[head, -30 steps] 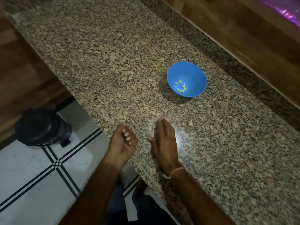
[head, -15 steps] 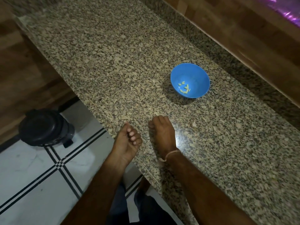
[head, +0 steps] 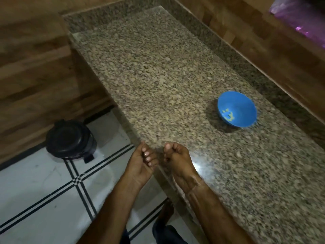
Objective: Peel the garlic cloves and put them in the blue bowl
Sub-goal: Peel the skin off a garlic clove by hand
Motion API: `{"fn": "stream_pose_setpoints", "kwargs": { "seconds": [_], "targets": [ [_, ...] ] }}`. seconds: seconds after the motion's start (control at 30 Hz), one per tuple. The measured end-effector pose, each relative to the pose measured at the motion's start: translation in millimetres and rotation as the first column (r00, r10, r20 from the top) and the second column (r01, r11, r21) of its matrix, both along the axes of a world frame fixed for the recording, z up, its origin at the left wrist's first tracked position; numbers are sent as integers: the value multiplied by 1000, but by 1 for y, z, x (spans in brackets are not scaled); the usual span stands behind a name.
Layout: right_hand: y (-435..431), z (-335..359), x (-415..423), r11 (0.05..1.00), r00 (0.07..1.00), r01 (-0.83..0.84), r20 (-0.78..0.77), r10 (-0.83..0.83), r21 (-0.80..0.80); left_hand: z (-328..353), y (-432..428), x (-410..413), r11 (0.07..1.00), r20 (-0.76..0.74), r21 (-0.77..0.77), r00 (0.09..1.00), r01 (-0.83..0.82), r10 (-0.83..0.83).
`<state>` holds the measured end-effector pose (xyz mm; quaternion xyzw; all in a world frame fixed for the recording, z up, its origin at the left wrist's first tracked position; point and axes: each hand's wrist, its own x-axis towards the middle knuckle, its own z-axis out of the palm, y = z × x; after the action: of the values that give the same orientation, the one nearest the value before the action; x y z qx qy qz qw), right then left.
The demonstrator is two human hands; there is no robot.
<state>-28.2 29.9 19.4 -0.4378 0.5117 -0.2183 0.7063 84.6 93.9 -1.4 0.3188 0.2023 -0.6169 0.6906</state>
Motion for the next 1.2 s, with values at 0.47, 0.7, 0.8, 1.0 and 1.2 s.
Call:
{"fn": "stream_pose_setpoints", "kwargs": {
  "seconds": [0.47, 0.7, 0.8, 1.0, 1.2],
  "targets": [
    [144, -29, 334, 943, 990, -129, 90, 106, 306, -19, 203, 314, 948, 51, 58, 949, -314, 311],
    [176, -50, 439, 900, 985, -170, 55, 162, 401, -37, 273, 427, 901, 31, 121, 909, -416, 415],
    [176, -66, 478, 887, 984, -173, 45, 170, 429, -44, 282, 458, 887, 53, 134, 897, -441, 438],
    [171, -111, 544, 820, 978, -172, -4, 208, 546, -83, 275, 508, 852, 23, 235, 879, -468, 477],
    [158, -228, 580, 734, 992, -15, -83, 97, 678, -212, 247, 529, 834, -128, 386, 872, -394, 472]
  ]
}}
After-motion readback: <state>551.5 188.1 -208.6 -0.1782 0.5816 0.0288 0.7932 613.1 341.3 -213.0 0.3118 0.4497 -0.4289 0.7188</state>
